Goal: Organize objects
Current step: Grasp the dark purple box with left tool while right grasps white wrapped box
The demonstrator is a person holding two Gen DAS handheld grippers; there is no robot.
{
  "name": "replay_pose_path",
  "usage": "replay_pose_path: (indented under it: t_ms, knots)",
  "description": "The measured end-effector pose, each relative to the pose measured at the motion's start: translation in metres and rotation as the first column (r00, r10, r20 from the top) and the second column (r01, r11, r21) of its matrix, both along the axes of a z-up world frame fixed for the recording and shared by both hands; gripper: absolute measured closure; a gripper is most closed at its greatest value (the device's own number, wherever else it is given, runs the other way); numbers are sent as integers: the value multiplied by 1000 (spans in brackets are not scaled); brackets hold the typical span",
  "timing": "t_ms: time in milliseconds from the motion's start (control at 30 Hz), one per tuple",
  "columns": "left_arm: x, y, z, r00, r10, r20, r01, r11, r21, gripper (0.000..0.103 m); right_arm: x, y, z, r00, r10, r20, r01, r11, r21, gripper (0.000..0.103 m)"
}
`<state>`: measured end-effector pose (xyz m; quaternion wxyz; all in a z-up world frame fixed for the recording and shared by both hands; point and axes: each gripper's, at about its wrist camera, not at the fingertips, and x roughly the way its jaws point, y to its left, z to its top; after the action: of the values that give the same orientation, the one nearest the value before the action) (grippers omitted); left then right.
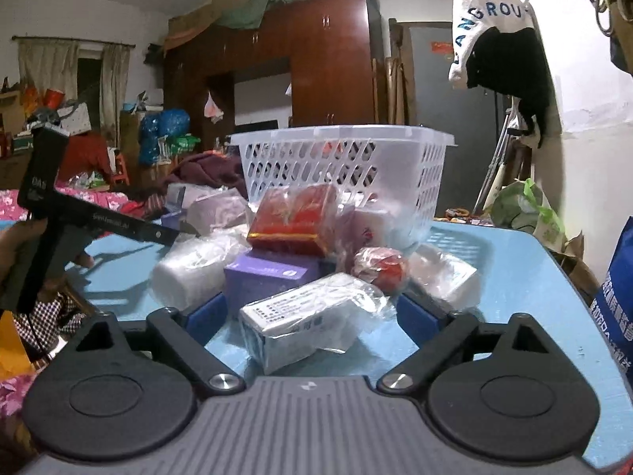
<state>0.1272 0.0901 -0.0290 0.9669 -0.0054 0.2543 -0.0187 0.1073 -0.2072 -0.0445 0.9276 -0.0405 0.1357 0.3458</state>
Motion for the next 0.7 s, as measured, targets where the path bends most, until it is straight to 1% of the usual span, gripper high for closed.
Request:
replay_pose_path:
  t_ms: [67, 133, 167, 200, 233, 267, 300, 367, 467, 567, 700]
  knots:
    - [9, -6, 0, 999, 15, -38, -13, 999, 43, 12, -4, 1, -5, 1000, -2, 0, 2, 1000, -8, 10]
    - [14, -10, 0, 998, 24, -54, -21, 997, 70, 12, -4, 0, -5, 1000, 2, -6, -2, 1000, -7, 17]
    - [17, -13, -1, 998, 39, -58, -33, 995, 90, 19, -3, 1, -5, 1000, 0, -9, 0, 1000, -12, 20]
    - [18, -13, -2, 997, 49, -65, -43, 994, 96, 23, -3, 1, -7, 1000, -1, -11, 1, 1000, -15, 25]
    - [17, -11, -1, 997, 40, -61, -36, 997, 72, 39, -2, 0, -7, 1000, 6, -18, -6, 1000, -12, 26]
    - [16, -10, -1, 998, 34, -58, -31, 998, 50, 46, -2, -2, -7, 1000, 11, -26, -11, 1000, -2, 27]
    - [14, -9, -2, 998, 38, -50, -36, 998, 51, 50, -2, -3, -7, 999, 11, -30, -10, 1000, 3, 28]
    - [6, -8, -2, 999, 40, -25, -39, 998, 55, 50, -5, -7, -5, 1000, -7, -22, 7, 1000, 4, 29]
    - [-8, -5, -2, 1000, 20, 0, -20, 1000, 24, 50, -11, -16, 0, 1000, -23, -13, 24, 999, 26, 29]
    - [-23, -3, 0, 1000, 17, 24, -17, 1000, 13, 50, -13, -22, 5, 999, -42, -3, 43, 998, 37, 30]
    - [-34, -3, 3, 999, 17, 33, -18, 1000, 14, 50, -13, -26, 8, 998, -56, 6, 55, 997, 47, 30]
